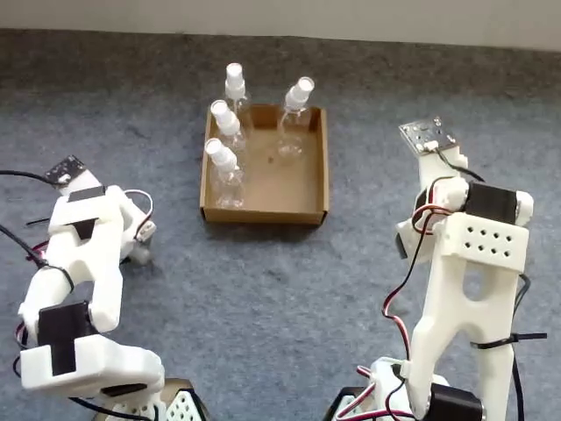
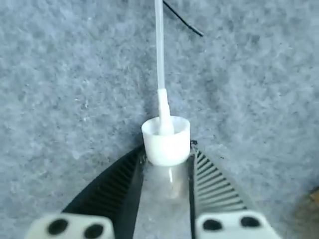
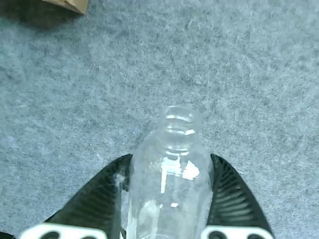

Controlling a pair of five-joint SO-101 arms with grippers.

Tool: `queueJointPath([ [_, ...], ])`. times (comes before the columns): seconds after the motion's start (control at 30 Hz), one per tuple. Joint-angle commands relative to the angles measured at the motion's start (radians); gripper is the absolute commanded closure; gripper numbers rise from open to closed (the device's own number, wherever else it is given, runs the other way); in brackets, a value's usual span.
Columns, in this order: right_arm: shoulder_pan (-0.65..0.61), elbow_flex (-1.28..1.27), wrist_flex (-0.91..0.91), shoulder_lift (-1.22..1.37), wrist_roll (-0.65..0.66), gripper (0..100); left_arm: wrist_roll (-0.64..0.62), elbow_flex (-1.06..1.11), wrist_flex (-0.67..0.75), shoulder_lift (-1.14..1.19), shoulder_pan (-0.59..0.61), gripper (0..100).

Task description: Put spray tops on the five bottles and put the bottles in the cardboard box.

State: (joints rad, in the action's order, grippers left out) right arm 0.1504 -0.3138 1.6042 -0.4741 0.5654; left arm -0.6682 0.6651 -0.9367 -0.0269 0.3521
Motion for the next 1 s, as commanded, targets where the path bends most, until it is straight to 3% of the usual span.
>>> queueJointPath([
  [0.0,-0.001,0.012,-0.007,-0.031,0.011,88.9,0.133,-0.05,-0.066,-0.033,0.012,100],
  [0.2,-0.007,0.01,-0.005,-0.067,0.006,88.9,0.652,-0.182,-0.25,-0.137,0.039,100],
  [0.37,-0.008,0.005,-0.007,-0.219,0.005,88.9,0.873,-0.206,-0.327,-0.275,0.039,100],
  [0.6,-0.007,-0.008,-0.005,-0.282,0.005,88.9,0.931,-0.177,-0.37,-0.295,0.035,100],
  [0.87,-0.005,-0.091,-0.015,-0.285,0.009,88.9,0.898,-0.185,-0.351,-0.064,0.033,100],
  [0.97,-0.004,-0.091,-0.015,-0.285,0.009,88.9,1.022,-0.214,-0.356,0.007,0.033,100],
])
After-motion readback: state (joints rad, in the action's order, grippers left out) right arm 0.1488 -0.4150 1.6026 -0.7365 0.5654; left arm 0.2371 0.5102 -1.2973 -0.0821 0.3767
